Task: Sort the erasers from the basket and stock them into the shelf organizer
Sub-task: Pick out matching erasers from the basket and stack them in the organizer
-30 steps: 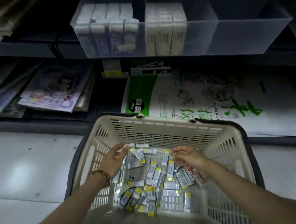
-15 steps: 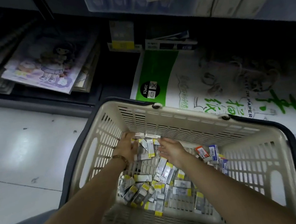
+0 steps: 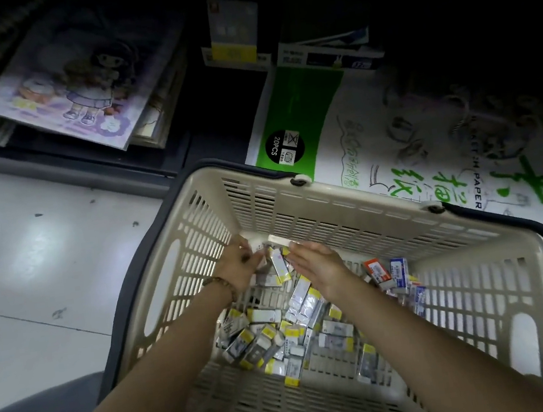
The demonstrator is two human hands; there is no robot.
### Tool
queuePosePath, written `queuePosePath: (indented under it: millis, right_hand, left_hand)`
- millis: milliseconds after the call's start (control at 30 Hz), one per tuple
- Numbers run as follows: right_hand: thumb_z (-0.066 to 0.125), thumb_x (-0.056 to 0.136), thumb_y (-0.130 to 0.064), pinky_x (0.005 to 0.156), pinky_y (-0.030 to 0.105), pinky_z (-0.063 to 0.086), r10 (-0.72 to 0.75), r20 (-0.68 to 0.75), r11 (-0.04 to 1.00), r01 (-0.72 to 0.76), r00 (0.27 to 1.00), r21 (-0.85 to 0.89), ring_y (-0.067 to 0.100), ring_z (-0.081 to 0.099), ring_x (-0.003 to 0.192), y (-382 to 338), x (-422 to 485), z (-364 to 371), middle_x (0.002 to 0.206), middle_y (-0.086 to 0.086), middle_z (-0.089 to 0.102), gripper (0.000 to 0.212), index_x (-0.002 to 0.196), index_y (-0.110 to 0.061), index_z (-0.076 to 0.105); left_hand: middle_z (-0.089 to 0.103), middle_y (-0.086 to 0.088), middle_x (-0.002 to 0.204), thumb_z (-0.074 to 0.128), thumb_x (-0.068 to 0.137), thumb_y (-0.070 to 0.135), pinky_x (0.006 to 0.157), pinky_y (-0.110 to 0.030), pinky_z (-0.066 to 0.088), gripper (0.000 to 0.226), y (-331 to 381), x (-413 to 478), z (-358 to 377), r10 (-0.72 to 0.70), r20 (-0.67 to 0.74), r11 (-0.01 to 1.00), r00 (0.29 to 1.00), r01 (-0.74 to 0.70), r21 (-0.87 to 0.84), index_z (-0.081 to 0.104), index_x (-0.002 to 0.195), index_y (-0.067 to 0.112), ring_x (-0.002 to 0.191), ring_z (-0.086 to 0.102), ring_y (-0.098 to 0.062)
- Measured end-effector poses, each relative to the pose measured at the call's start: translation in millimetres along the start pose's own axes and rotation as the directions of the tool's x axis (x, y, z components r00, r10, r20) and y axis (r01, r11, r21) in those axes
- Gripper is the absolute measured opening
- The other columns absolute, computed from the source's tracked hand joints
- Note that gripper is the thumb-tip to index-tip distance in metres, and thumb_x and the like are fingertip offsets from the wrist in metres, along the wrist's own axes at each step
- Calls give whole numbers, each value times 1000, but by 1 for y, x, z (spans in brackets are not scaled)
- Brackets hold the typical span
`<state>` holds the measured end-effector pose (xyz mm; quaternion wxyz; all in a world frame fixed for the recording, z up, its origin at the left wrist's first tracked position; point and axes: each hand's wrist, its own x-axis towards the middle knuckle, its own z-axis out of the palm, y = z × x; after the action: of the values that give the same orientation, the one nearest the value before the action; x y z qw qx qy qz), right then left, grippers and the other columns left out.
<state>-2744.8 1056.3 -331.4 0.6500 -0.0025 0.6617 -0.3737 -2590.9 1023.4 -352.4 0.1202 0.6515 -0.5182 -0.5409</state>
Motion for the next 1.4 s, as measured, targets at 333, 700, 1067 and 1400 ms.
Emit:
queuePosePath:
  millis: [333,700,1067,1400]
  right_hand:
    - [58,89,-36,70,19,55,-54,302,996,74,952,-56,15,71,92,12,-52,-36,100,6,73,27,108,-16,58]
    - [48,98,-28,116,35,19,-55,542,401,515,839,-758,17,22,143,35,-29,-46,152,4,32,33,129,-19,56]
    - [56,94,-24,106,39,35,-395,451,287,574,801,-767,25,44,126,25,-16,-46,134,8,47,34,125,-10,58]
    - [61,91,-28,102,33,41,-195,268,529,331,944,-781,26,49,120,31,27,67,140,9,38,59,142,-9,38]
  left_hand:
    - [69,-4,79,73,57,63,73,-27,55,70,32,-56,-4,-26,297,852,955,176,-493,67,101,8,79,68,-19]
    - [73,4,89,56,75,52,61,-20,48,30,58,-110,-88,51,-48,861,998,-69,-504,72,81,27,71,56,-9]
    - [72,3,74,49,89,35,59,-19,56,27,70,-148,-130,102,-253,784,962,-235,-574,61,92,11,63,67,-8]
    - [71,11,72,48,95,36,54,-14,51,24,40,-145,-153,-87,-344,702,935,-188,-687,63,95,18,58,64,-2]
